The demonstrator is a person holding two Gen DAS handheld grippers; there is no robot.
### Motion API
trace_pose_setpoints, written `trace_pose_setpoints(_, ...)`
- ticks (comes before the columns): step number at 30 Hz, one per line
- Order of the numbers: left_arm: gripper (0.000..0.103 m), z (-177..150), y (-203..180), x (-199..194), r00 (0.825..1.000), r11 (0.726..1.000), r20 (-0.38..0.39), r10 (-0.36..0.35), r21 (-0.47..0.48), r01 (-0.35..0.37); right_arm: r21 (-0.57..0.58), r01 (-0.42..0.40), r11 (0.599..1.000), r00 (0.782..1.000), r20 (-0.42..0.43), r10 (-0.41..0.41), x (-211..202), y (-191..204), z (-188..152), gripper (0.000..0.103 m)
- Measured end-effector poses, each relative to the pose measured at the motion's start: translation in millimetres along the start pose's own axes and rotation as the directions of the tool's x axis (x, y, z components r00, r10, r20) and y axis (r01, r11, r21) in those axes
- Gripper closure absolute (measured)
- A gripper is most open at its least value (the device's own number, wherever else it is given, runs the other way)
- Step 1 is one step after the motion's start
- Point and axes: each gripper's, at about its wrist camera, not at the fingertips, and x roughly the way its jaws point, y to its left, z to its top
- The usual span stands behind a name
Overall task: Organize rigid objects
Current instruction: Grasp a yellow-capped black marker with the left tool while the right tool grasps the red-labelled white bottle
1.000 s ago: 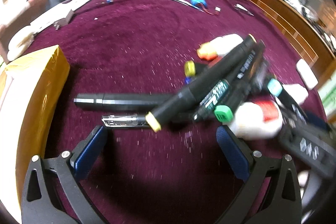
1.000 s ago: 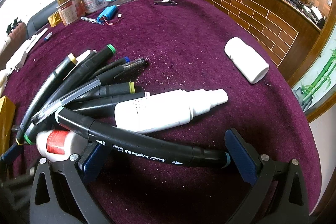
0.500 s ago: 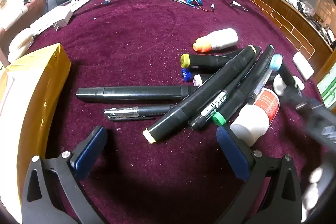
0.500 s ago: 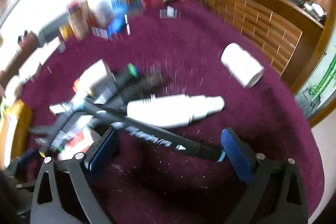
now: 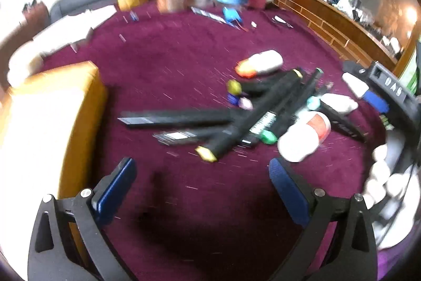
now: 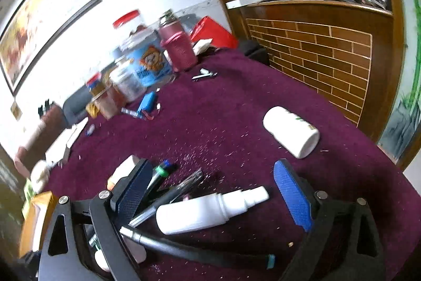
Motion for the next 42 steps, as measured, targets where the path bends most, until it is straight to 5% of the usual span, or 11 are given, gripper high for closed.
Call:
trace_pose_setpoints(4,0.004,10,3,5,0.999,0.997,0.001,0.042,0.058,-0.042,-0.043,-0.016,0.999,1.000,-0.015,0.016,4,10,-1,0.013)
trace_pose_setpoints(7,0.017,21,-10,12,1.000,0.992,0.003,-0.011,0.125,0.011,-0.074,-0.023,0.997,1.000,-0.021,0.021,3,14,-5,0.013)
trace_pose_setpoints(11,0.023,39,-40,33,0.998,0.970,-0.017,-0.055,0.238,0.057,-0.070,-0.025,0.997,0.999,-0.039,0.022,7,12,-5,0.013)
trace_pose_setpoints(13,0.059,44,-49,41,0.995,0.959,-0.017,-0.098,0.264,0.099,-0.064,-0.026,0.998,0.999,-0.045,0.023,8,11,-5,0.013)
trace_pose_setpoints(15,0.079,44,-55,44,0.996,0.955,-0.037,-0.079,0.285,0.087,-0.058,-0.023,0.998,0.998,-0.051,0.020,9,10,-5,0.013)
trace_pose_setpoints(18,0.091,35,-54,32,0.988,0.950,-0.077,-0.135,0.272,0.151,-0.056,-0.023,0.998,0.998,-0.056,0.020,9,10,-6,0.012)
trace_pose_setpoints(26,0.091,3,-31,3,0.956,0.952,-0.108,-0.272,0.119,0.284,-0.051,-0.035,0.998,0.997,-0.069,0.031,11,8,-7,0.013)
trace_pose_setpoints(42,0.092,14,-40,26,0.957,0.959,-0.131,-0.260,0.081,0.272,-0.038,-0.037,0.999,0.996,-0.081,0.034,13,7,-6,0.012)
